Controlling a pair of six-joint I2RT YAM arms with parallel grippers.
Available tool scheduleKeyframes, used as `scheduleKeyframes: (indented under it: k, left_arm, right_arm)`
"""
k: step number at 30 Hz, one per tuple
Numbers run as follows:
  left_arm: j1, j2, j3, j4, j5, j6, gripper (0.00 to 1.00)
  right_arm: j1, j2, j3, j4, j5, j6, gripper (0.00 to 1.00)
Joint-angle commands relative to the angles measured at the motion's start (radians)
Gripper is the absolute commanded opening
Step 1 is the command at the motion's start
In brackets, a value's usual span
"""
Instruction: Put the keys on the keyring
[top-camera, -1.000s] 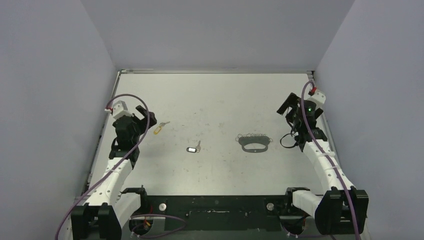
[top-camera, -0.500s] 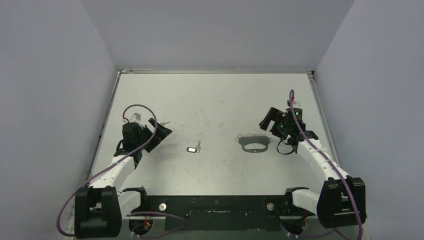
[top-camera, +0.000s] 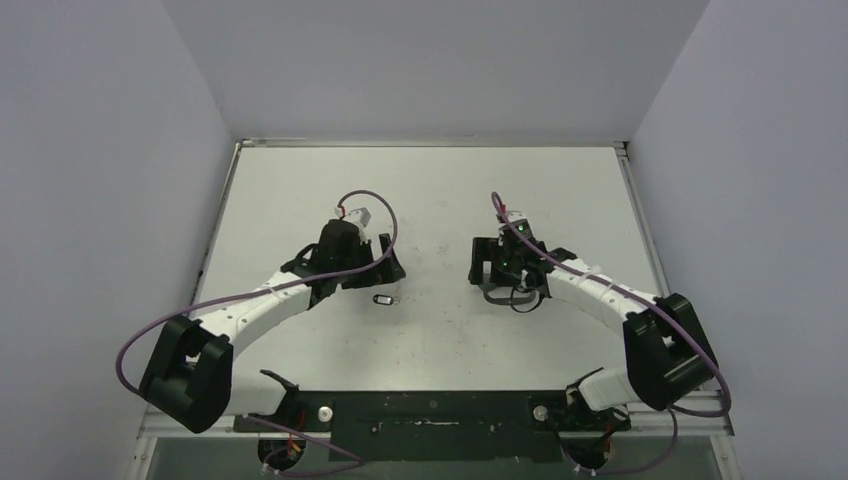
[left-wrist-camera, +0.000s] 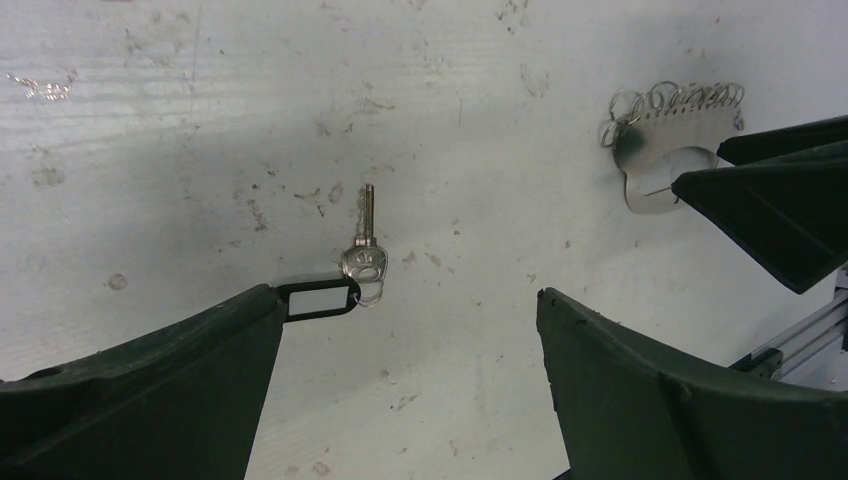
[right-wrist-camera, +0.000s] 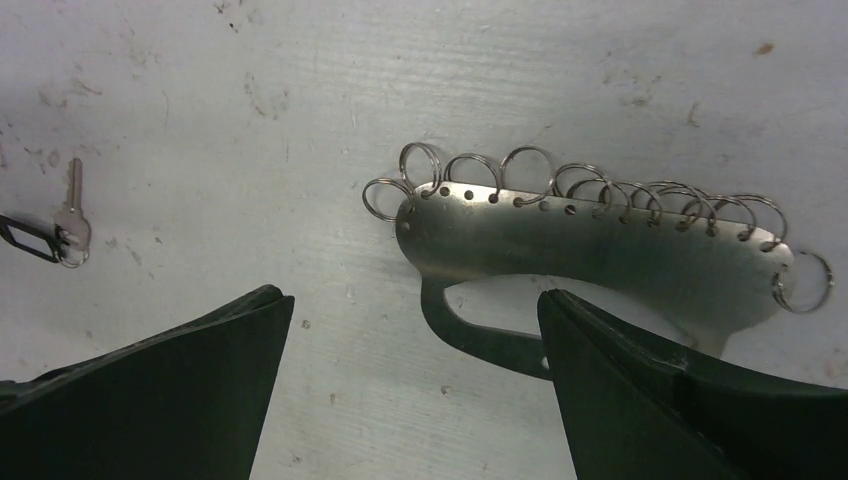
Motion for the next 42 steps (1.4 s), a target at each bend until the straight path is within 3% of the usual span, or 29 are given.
scheduleKeyframes:
  k: [1,7,16,21,26,30,35,42]
  left_arm:
    - [-0.027,0.021,0.014,-0.031,-0.046,0.003,0.97]
    - [-0.031,-0.06,-0.088,0.072,-0.044,-0.035,0.97]
    - [-0.024,-0.193,-0.134,0.046,-0.12,-0.043,0.97]
    - [-0.02,-0.217,-0.142,0.04,-0.094,-0.046,0.97]
    - [-0.022,-0.206,-0.15,0.067,-0.04,-0.034,0.97]
    - [-0.026,-0.178,-0.166,0.145,0.018,-0.058,0.96]
    - [-0.049,-0.096,-0.196,0.314,0.099,-0.119,0.85]
    - [-0.172,0.029,-0.144,0.352,0.089,-0.139,0.74]
  right_arm:
    - [0.046,0.105,0.053,0.008,0.042,-0.008,1.0]
    - [0.094,0.196,0.027,0.086,0.003,0.017,1.0]
    - [0.214,0.328,0.114,0.114,-0.157,0.02,1.0]
    - [0.252,0.33,0.16,0.145,-0.294,0.06,1.0]
    - [0.215,0.248,0.206,0.088,-0.342,0.018,1.0]
    - [0.112,0.211,0.212,0.032,-0.334,-0.021,1.0]
    - [0.02,0.251,0.228,-0.037,-0.232,-0.087,1.0]
    - [0.002,0.363,0.251,-0.045,-0.209,-0.136,0.96]
